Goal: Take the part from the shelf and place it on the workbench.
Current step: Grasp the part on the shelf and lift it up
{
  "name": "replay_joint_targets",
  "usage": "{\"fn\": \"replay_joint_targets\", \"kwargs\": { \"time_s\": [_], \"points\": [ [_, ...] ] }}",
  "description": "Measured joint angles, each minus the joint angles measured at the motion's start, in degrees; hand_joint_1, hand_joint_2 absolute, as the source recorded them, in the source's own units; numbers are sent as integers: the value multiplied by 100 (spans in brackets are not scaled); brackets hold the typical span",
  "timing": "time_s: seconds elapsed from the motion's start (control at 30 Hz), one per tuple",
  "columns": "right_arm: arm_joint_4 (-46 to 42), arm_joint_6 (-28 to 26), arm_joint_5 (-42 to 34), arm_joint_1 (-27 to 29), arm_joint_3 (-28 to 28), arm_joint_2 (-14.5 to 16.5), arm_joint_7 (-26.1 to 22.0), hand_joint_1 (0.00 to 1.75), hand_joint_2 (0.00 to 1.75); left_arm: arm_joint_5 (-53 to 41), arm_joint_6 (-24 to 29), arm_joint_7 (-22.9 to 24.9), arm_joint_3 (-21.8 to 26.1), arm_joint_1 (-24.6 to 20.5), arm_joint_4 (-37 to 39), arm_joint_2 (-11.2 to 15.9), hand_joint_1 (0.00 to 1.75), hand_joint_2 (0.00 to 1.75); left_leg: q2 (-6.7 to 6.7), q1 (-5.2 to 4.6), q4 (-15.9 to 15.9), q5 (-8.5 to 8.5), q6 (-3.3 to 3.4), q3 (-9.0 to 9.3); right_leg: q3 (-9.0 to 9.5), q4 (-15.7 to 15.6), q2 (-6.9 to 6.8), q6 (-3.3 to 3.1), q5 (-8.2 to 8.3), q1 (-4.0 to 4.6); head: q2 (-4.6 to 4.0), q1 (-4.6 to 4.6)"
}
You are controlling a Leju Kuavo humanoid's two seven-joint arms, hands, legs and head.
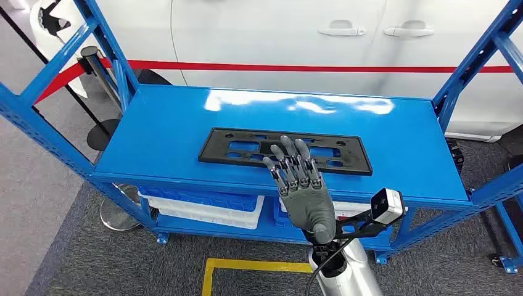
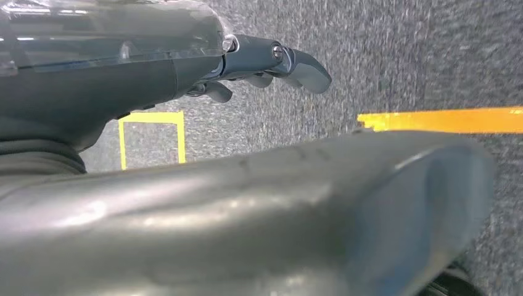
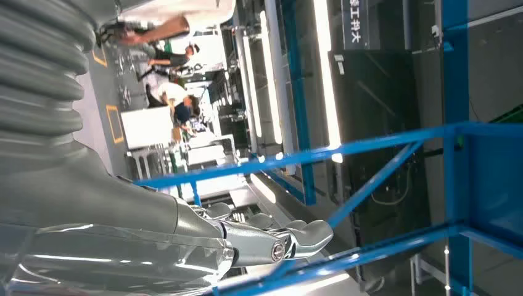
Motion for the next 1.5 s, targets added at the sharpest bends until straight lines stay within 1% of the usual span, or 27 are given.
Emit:
{"fn": "replay_joint_targets", "kwargs": {
  "time_s": [0.03, 0.07, 0.13, 0.17, 0.2, 0.27, 0.33, 0.4, 0.47, 0.5, 0.53, 0.63, 0.67, 0.77, 0.8, 0.87, 0.93, 0.97, 1.0, 1.03, 1.13, 1.17, 1.27, 1.33, 1.43, 1.47, 1.5],
  "points": [
    [-1, -4, 11, 9, 0, 0, -1, 0, 0, 1, -3, -6, 0, 12, 4, 1, 0, 0, 0, 0, -155, 183, 11, -71, 71, -3, 3, 7, -57, 0, 0, 0],
    [-1, -6, 21, 23, 0, -1, -2, 0, 0, 5, -12, -9, -1, 29, 9, 2, 0, 0, 0, -4, -337, 524, 33, -139, 125, -1, 4, 15, -116, 3, 0, 0],
    [4, -17, 54, 83, 1, -14, -7, 0, 0, 37, -32, -22, -1, 84, 40, 10, 0, 0, -3, -18, -927, 1830, 110, -379, 296, 92, 24, 63, -352, 26, 0, 5],
    [2, -19, 65, 109, 2, -22, -11, 0, 0, 66, -36, -28, 1, 91, 53, 13, 0, 0, -9, -27, -1061, 2327, 155, -452, 330, 146, 31, 99, -471, 37, 0, 14],
    [-12, -16, 68, 120, 3, -31, -24, 0, 0, 96, -33, -35, 2, 85, 63, 13, 0, 0, -17, -41, -1085, 2561, 193, -497, 350, 195, 40, 140, -567, 38, 0, 21],
    [-65, -1, 68, 102, 4, -37, -52, 0, 0, 141, -37, -52, 5, 34, 62, 7, 0, 0, -27, -45, -1011, 2481, 265, -504, 380, 208, 30, 218, -720, 22, 0, 29],
    [-102, 11, 66, 71, 4, -45, -72, 0, 0, 154, -61, -64, 5, -12, 62, 10, 0, 0, -22, -20, -1059, 2437, 322, -474, 292, 441, -9, 291, -952, 7, 0, 39],
    [-108, 11, 66, 57, 4, -63, -84, 0, 0, 152, -87, -65, 5, -48, 62, 18, 0, 0, -17, -6, -1087, 2414, 352, -454, -59, 1101, -39, 358, -1306, -24, 0, 53],
    [-106, 8, 66, 60, 4, -93, -97, 0, 0, 146, -112, -58, 5, -71, 62, 19, 0, 0, -16, -5, -1086, 2400, 358, -455, -438, 1704, -43, 404, -1441, -64, 0, 52],
    [-105, 7, 66, 64, 4, -110, -104, 0, 0, 138, -116, -54, 5, -78, 62, 18, 0, 0, -15, -4, -1082, 2396, 356, -456, -513, 1746, -47, 417, -1334, -78, 0, 53],
    [-105, 7, 65, 64, 4, -126, -111, 0, 0, 129, -116, -52, 5, -85, 62, 16, 0, 0, -15, -2, -1077, 2395, 352, -456, -477, 1564, -53, 420, -1129, -87, 0, 54],
    [-113, 11, 55, 48, 6, -152, -140, 0, 0, 111, -99, -58, 5, -95, 62, 8, 0, 0, -23, -3, -1072, 2416, 296, -452, -76, 539, -66, 360, -535, -68, 0, 50],
    [-122, 13, 47, 36, 7, -157, -150, 0, 0, 106, -84, -71, 5, -92, 62, 7, 0, 0, -26, -4, -1075, 2432, 257, -451, -16, 360, -67, 314, -469, -50, 0, 50],
    [-146, 14, 22, 9, 12, -165, -168, 0, 0, 67, -1, -109, 0, -78, 62, 8, 0, 0, -27, 5, -1124, 2505, 115, -453, -60, 272, -69, 159, -388, -28, 0, 52],
    [-149, 13, 16, 3, 17, -166, -169, 0, 0, 55, 29, -114, -2, -76, 62, 9, 0, 0, -21, 12, -1085, 2449, 82, -475, -77, 257, -72, 109, -336, -37, 0, 51],
    [-151, 6, 8, -9, 34, -165, -170, 0, 0, 45, 74, -123, -4, -73, 62, 7, 0, 0, -7, 29, -657, 2060, 37, -620, -120, 230, -86, 38, -239, -58, 0, 44],
    [-150, -2, 4, -14, 46, -166, -169, 0, 0, 42, 99, -134, -7, -72, 62, 4, 0, 0, 0, 42, 143, 1541, -6, -849, -179, 238, -98, 16, -190, -47, 0, 37],
    [-149, -3, 4, -13, 48, -167, -169, 0, 0, 42, 106, -140, -7, -71, 62, 4, 0, 0, 2, 46, 463, 1396, -25, -915, -205, 246, -103, 19, -174, -41, 0, 38],
    [-148, -4, 4, -13, 48, -167, -169, 0, 0, 42, 113, -145, -8, -70, 62, 4, 0, 0, 3, 48, 576, 1371, -36, -874, -226, 257, -107, 25, -164, -38, 0, 37],
    [-147, -4, 4, -13, 48, -168, -169, 0, 0, 42, 119, -148, -8, -69, 62, 6, 0, 0, 6, 49, 447, 1443, -38, -711, -238, 267, -109, 33, -158, -37, 0, 37],
    [-146, -5, 1, -24, 49, -168, -169, 0, 0, 42, 130, -158, -8, -74, 62, 11, 0, 0, 9, 39, -666, 1731, 17, 84, -248, 303, -110, 76, -170, -32, 0, 39],
    [-146, -5, -2, -29, 50, -168, -168, 0, 0, 41, 134, -163, -8, -75, 62, 12, 0, 0, 7, 26, -894, 1749, 49, 227, -248, 315, -110, 102, -177, -26, 0, 40],
    [-149, -7, -7, -37, 54, -168, -165, 0, 0, 40, 145, -170, -8, -84, 62, 8, 0, 0, 7, 12, -1024, 1728, 143, 287, -248, 327, -101, 193, -188, -16, 0, 43],
    [-153, -8, -8, -50, 55, -168, -166, 0, 0, 40, 150, -170, -9, -92, 62, 5, 0, 0, 18, 45, -1078, 1746, 208, 300, -311, 477, -97, 254, -310, -16, 0, 52],
    [-147, -50, -9, -64, 55, -173, -161, 0, 0, 38, 160, -167, -10, -91, 62, 8, 0, 0, 30, 60, -1099, 1765, 261, 284, -796, 1461, -96, 313, -804, -44, 0, 62],
    [-143, -74, -8, -62, 55, -178, -157, 0, 0, 38, 163, -162, -10, -90, 62, 8, 0, 0, 30, 58, -1093, 1766, 262, 273, -972, 1788, -96, 325, -900, -56, 0, 63],
    [-139, -97, -5, -61, 55, -184, -154, 0, 0, 37, 164, -158, -10, -88, 62, 7, 0, 0, 29, 58, -1084, 1766, 262, 267, -1061, 1929, -96, 333, -883, -65, 0, 63]
  ]
}}
